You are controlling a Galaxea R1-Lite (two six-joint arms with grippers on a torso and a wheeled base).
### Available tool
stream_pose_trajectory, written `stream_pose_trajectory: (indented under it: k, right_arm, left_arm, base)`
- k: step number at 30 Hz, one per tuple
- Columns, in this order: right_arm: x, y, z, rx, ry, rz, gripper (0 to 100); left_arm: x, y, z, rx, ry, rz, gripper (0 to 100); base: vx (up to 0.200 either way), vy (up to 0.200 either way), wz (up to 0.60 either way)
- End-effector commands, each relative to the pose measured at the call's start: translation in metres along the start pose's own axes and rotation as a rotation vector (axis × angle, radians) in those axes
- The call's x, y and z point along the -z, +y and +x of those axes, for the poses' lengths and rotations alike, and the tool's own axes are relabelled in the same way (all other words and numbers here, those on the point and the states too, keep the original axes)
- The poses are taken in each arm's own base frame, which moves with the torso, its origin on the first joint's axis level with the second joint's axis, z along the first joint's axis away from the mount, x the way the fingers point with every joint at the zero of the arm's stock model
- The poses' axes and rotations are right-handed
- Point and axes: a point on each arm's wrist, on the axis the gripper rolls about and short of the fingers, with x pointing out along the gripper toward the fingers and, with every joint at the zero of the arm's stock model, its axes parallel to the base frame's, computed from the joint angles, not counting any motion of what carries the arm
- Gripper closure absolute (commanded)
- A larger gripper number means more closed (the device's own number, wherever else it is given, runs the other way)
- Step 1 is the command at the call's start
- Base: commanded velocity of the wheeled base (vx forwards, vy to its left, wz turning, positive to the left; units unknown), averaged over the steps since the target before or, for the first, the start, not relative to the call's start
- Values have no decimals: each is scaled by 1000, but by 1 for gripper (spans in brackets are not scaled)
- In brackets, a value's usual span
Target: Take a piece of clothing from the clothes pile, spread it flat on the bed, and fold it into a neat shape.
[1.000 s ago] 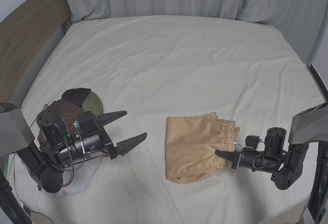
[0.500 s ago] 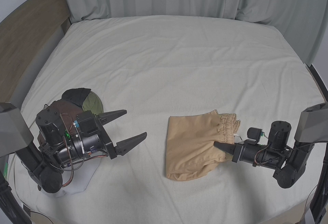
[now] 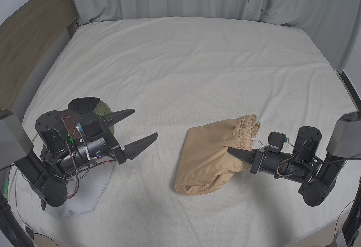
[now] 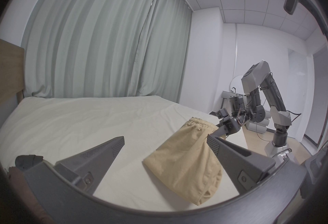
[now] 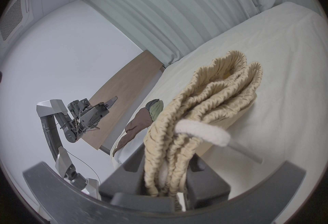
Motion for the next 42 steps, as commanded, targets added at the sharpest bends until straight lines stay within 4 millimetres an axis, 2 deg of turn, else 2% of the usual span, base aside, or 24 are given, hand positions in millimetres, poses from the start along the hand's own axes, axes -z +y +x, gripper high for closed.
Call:
stream_pose_trajectory:
  k: [1, 11, 25, 42]
  right_arm:
    - [-7, 8, 1, -27, -25, -12, 100]
    - [-6, 12, 4, -44, -18, -8, 100]
    - [-36, 18, 26, -123, -127, -10, 100]
    - [-63, 14, 54, -184, -213, -3, 100]
  left_arm:
    - [-6, 3, -3, -16, -18, 13, 0]
    - [-11, 5, -7, -30, -29, 17, 0]
    - [-16, 29, -18, -114, -48, 29, 0]
    - [-29, 27, -22, -115, -87, -25, 0]
  base:
    - [0, 0, 0]
    - [0, 0, 0]
    - [0, 0, 0]
    - [0, 0, 0]
